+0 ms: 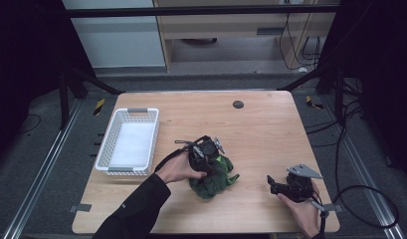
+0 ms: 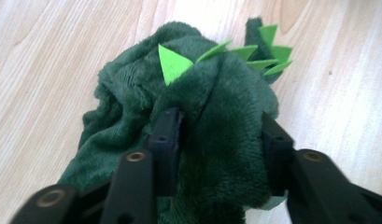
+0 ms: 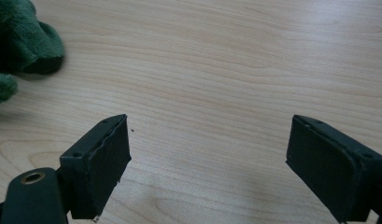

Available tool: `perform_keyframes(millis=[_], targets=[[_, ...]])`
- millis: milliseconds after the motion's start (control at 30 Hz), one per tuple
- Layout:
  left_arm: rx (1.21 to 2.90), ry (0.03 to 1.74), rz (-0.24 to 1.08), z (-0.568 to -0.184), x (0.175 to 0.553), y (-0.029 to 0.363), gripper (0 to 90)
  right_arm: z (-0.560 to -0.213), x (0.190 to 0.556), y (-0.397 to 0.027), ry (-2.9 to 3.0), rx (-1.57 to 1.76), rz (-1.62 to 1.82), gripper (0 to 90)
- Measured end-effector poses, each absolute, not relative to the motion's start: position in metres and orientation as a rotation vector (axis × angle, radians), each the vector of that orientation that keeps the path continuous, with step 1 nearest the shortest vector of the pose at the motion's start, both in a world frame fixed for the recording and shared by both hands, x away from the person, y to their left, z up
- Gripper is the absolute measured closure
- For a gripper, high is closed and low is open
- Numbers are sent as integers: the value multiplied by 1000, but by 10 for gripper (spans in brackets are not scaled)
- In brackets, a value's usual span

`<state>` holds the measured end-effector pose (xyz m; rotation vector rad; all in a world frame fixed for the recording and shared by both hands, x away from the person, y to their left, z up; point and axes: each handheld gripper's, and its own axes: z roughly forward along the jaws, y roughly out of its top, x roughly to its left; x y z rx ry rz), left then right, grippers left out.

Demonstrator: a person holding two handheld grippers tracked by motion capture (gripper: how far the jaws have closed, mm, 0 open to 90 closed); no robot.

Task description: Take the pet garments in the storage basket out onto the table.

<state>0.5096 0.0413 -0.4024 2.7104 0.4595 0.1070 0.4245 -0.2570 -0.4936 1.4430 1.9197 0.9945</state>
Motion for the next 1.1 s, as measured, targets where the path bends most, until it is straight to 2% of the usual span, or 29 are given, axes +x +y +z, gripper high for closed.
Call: perform_keyframes(millis=[200,400,700,1100], targets=[[2669,464,131,-397,506,45,393,-493,425,-257,1916,1444,994,131],[2628,477,171,-388,501,53,324,-494,425,-258,1914,1442,991,129],[2471,553,211,-374,494,78,293,-493,424,-258,1913,1449,996,127],[2224,663,319,-372,475,120,305,-493,425,-259,1901,1454,997,113]])
